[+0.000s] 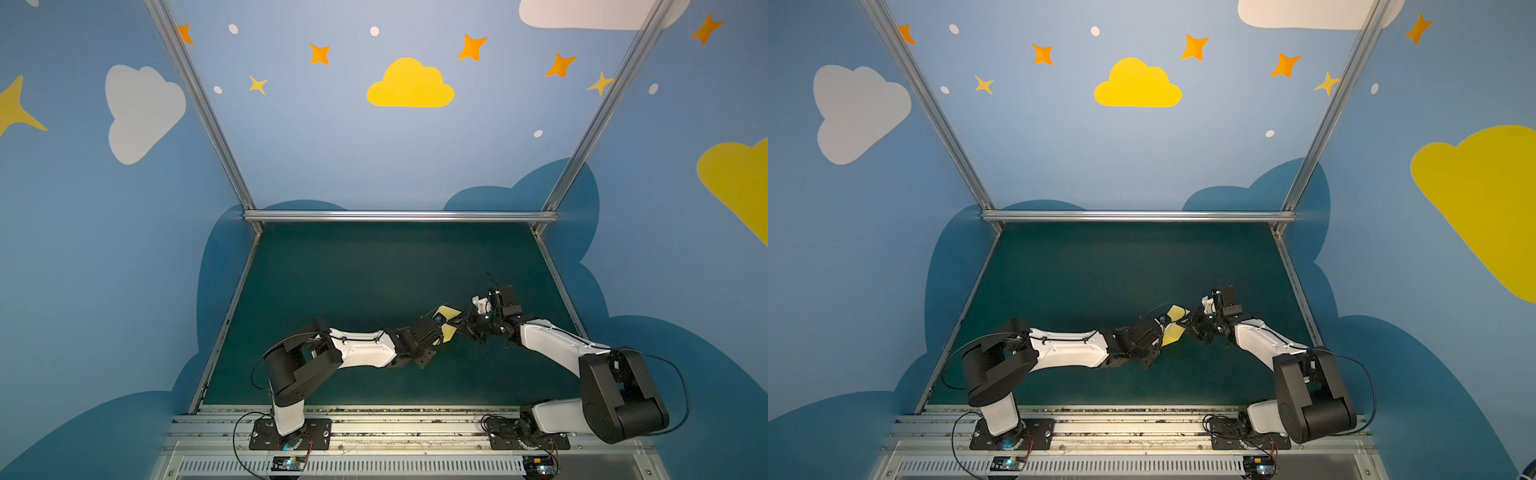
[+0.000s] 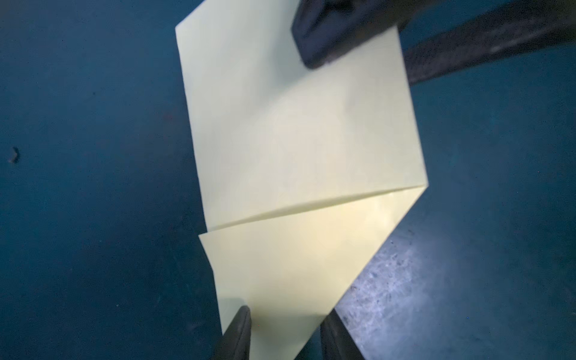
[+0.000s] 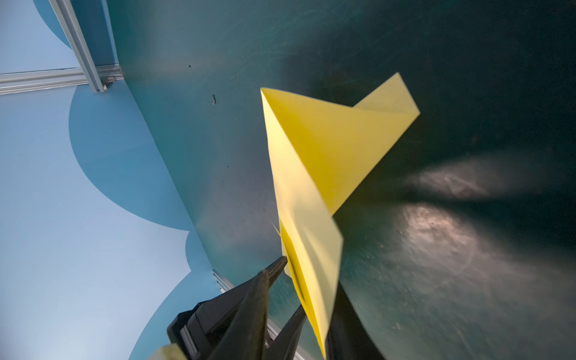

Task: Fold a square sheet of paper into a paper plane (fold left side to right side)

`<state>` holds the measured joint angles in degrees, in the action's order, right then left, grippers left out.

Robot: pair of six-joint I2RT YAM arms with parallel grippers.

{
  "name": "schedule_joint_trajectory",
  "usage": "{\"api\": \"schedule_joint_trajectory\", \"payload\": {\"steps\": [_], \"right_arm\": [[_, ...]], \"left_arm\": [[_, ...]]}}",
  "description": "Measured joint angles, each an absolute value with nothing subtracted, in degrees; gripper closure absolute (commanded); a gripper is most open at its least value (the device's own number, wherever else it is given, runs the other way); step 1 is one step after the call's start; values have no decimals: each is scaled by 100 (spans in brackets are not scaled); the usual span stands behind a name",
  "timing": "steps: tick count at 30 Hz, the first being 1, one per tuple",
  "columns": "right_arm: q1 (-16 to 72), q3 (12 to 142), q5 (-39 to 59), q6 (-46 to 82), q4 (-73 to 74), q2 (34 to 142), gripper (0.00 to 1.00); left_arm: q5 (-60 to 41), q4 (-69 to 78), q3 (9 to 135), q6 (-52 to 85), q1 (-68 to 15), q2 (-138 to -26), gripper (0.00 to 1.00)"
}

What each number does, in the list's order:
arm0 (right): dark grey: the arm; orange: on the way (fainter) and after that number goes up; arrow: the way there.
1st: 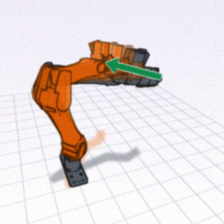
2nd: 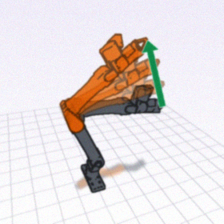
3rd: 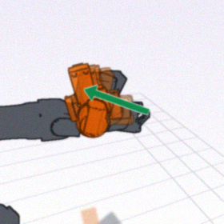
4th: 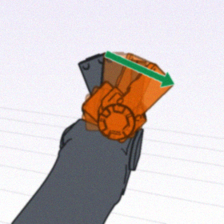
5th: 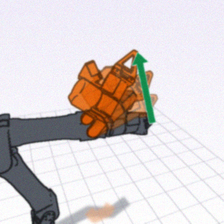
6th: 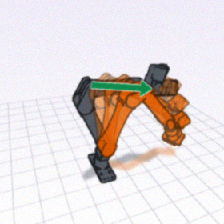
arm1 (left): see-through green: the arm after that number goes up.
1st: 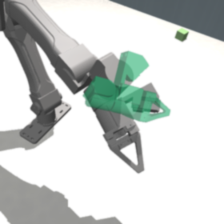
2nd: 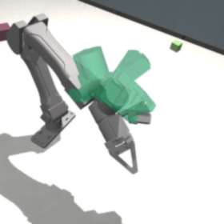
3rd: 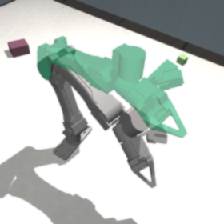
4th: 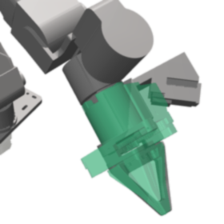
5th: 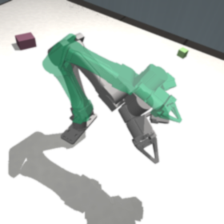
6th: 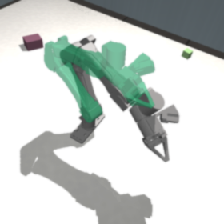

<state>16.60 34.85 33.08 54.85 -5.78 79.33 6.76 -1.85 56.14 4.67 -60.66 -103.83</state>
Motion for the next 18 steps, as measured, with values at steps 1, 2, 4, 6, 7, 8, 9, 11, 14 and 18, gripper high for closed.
{"api": "schedule_joint_trajectory", "payload": {"steps": [1, 2, 4, 6, 7, 8, 9, 11, 14, 18], "right_arm": [[1660, 3489, 3310, 5485, -578, 7940, 71], [1660, 3500, 3312, 5485, -576, 7955, 71], [1660, 3531, 3317, 5485, -574, 7990, 71], [1660, 3546, 3326, 5483, -545, 8025, 71], [1660, 3546, 3332, 5483, -534, 8044, 71], [1660, 3546, 3341, 5483, -532, 8062, 71], [1660, 3546, 3350, 5483, -532, 8079, 71], [1660, 3546, 3354, 5483, -532, 8112, 71], [1660, 3555, 3358, 5483, -532, 8123, 71], [1660, 3597, 3358, 5481, -530, 8145, 70]], "left_arm": [[674, -178, 5614, 467, -6066, -10383, 70], [670, -172, 5614, 462, -6066, -10383, 72], [655, -154, 5614, 454, -6066, -10383, 76], [639, -148, 5614, 445, -6066, -10383, 79], [628, -148, 5614, 445, -6066, -10383, 80], [620, -150, 5614, 443, -6066, -10383, 82], [609, -148, 5614, 440, -6066, -10383, 83], [589, -150, 5614, 427, -6066, -10383, 85], [567, -148, 5614, 425, -6066, -10383, 88], [565, -150, 5614, 423, -6066, -10383, 92]]}}
